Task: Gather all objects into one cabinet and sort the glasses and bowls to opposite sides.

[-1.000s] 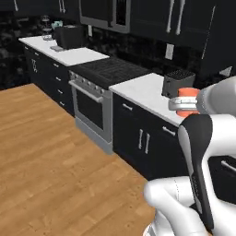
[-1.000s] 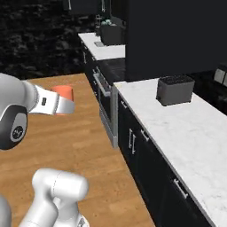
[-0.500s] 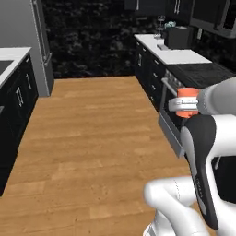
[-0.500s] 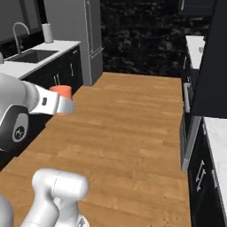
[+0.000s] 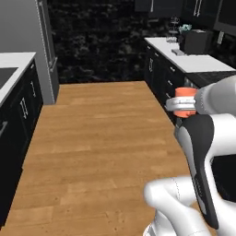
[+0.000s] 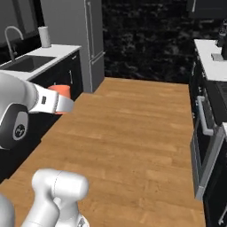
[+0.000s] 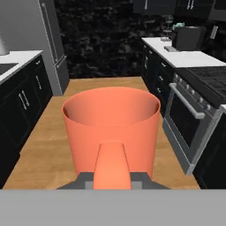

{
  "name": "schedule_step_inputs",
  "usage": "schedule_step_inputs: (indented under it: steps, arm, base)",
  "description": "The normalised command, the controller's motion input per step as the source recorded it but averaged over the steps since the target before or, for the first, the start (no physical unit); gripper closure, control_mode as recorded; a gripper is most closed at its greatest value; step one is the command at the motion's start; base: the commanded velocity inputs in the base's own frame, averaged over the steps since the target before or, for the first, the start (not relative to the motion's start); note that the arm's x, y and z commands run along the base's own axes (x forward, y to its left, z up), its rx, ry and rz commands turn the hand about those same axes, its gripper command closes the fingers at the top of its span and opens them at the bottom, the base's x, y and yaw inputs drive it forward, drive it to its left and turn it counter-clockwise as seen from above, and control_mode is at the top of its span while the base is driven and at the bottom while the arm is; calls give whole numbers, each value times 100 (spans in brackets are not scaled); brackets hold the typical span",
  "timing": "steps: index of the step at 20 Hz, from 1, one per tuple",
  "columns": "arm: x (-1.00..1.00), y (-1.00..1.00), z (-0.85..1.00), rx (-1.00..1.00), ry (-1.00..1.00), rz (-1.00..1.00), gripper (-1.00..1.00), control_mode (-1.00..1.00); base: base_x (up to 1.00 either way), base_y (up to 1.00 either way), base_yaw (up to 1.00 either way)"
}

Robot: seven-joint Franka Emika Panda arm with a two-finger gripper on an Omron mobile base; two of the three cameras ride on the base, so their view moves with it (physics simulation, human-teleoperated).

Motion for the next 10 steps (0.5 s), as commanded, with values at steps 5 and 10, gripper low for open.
schedule_step_inputs:
  steps: [5, 10]
  arm:
    - [0, 0, 0, 0, 0, 0, 100, 100]
    - [0, 0, 0, 0, 0, 0, 100, 100]
  base:
    - [100, 19, 0]
    - [100, 7, 0]
